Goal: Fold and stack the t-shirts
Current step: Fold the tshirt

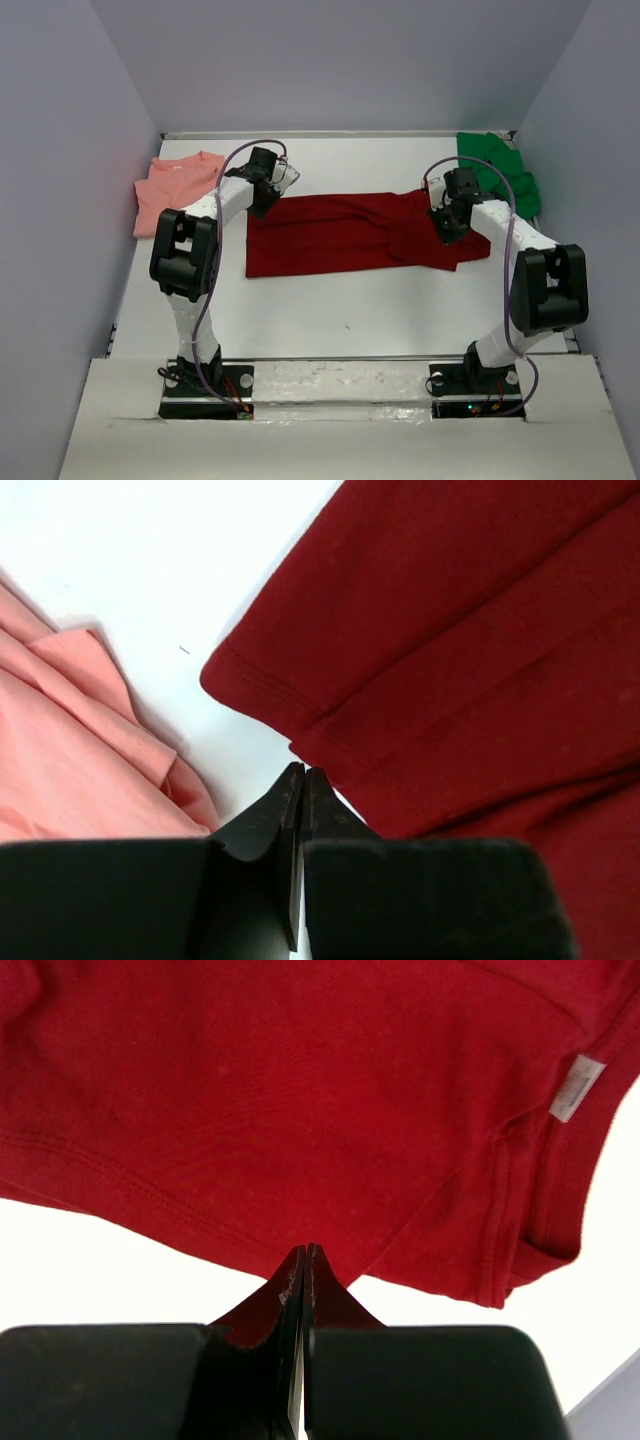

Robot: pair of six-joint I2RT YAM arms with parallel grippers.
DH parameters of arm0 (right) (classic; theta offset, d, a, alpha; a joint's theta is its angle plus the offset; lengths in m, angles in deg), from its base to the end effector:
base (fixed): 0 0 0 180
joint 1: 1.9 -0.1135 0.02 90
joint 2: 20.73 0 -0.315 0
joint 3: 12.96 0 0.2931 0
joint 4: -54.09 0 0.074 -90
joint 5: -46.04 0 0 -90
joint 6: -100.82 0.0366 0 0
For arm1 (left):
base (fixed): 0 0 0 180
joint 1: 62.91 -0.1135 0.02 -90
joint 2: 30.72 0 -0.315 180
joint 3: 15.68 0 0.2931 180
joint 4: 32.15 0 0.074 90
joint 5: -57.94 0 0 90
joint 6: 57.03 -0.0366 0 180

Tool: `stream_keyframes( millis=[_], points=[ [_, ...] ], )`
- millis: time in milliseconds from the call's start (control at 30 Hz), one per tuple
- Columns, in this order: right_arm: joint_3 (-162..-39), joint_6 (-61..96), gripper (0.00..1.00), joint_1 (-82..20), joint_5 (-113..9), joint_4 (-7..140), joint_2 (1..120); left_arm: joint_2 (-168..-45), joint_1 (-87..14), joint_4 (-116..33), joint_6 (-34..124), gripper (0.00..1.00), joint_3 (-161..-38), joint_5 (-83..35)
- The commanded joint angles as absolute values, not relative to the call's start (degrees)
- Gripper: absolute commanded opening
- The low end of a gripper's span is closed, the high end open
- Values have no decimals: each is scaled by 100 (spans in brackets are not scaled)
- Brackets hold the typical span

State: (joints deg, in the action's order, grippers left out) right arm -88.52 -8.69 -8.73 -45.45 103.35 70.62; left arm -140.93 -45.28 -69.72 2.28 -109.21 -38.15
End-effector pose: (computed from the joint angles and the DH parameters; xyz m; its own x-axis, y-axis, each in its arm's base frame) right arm 0.3535 0.0433 0.2484 -0.8052 -0.4327 -0.4055 -0.4230 0.8983 -0.1187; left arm 0.4530 -0.1399 0.2354 -0.5416 0.7046 -0.4585 0.6029 0.7056 0.3722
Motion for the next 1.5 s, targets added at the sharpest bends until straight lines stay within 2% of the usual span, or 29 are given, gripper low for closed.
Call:
stream_keyframes(
  millis=[0, 267, 300, 333, 400, 500, 667, 800, 1467],
  points=[
    [-8972, -826, 0, -902, -4563, 10229, 7182, -14093, -4516, -6883, -33, 15, -11231, -3874],
    [-9060, -852, 0, -902, -4642, 10369, 7340, -14216, -4507, -6778, -200, 35, -11205, -3857],
    [-9060, -843, 0, -902, -4616, 10387, 7383, -14234, -4507, -6821, -244, 42, -11240, -3778],
    [-9060, -843, 0, -902, -4615, 10387, 7384, -14243, -4507, -6822, -245, 42, -11240, -3778],
    [-9069, -852, 0, -902, -4598, 10404, 7428, -14243, -4507, -6874, -280, 50, -11275, -3699],
    [-9078, -861, 0, -902, -4571, 10405, 7454, -14225, -4507, -6909, -324, 56, -11266, -3646],
    [-9104, -878, 0, -902, -4519, 10422, 7542, -14278, -4516, -6989, -403, 56, -11275, -3549],
    [-9113, -878, 0, -902, -4475, 10440, 7586, -14313, -4507, -7094, -429, 45, -11301, -3418],
    [-9121, -905, 0, -902, -4422, 10501, 7647, -14524, -4463, -7613, -851, 45, -11372, -3329]
  ],
)
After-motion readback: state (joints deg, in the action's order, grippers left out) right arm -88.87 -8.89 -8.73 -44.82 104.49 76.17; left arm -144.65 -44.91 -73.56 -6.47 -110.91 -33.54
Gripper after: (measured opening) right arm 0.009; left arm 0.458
